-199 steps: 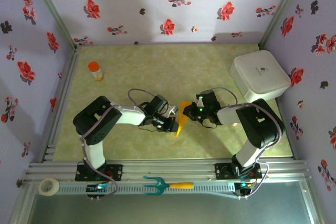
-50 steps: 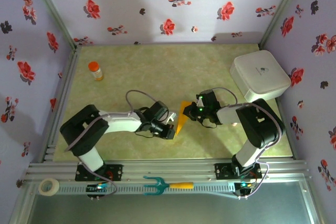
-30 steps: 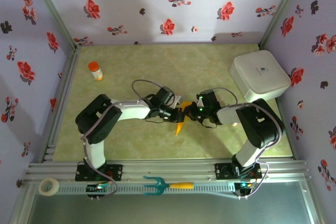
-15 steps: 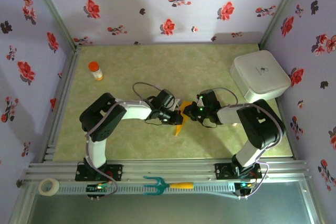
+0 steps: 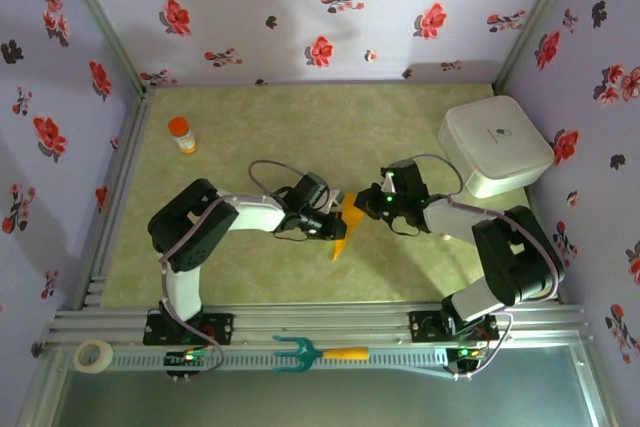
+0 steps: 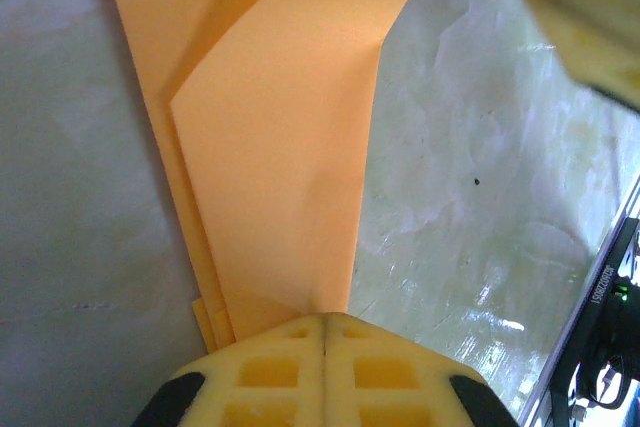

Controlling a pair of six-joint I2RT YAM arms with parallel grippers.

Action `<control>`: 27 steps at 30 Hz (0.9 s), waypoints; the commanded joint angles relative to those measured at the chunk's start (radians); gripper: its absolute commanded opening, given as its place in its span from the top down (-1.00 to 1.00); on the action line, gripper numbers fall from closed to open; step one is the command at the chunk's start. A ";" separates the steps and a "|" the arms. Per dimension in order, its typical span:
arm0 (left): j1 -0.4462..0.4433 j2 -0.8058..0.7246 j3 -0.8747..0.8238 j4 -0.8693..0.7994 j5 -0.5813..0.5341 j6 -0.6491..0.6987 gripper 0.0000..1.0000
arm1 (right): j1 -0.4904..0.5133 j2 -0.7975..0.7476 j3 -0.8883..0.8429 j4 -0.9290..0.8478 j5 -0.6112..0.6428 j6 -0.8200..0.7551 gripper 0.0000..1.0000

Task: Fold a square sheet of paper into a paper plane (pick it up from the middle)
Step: Fold the wing for the fifth time at the center of the table.

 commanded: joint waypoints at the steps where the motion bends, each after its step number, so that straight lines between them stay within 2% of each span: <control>1: 0.006 0.009 -0.042 -0.086 -0.026 -0.006 1.00 | 0.024 0.035 -0.017 0.029 -0.024 -0.016 0.84; 6: 0.007 0.008 -0.045 -0.077 -0.029 -0.007 1.00 | 0.037 0.087 -0.003 0.020 -0.034 -0.048 0.85; 10: 0.007 0.010 -0.048 -0.072 -0.030 -0.011 1.00 | 0.030 0.134 0.007 -0.002 0.006 -0.072 0.86; 14: 0.009 0.012 -0.050 -0.072 -0.029 -0.012 1.00 | 0.006 0.172 0.013 -0.004 0.053 -0.076 0.84; 27: 0.009 0.035 -0.052 -0.069 -0.017 -0.019 1.00 | -0.090 0.198 0.078 -0.064 0.049 -0.113 0.80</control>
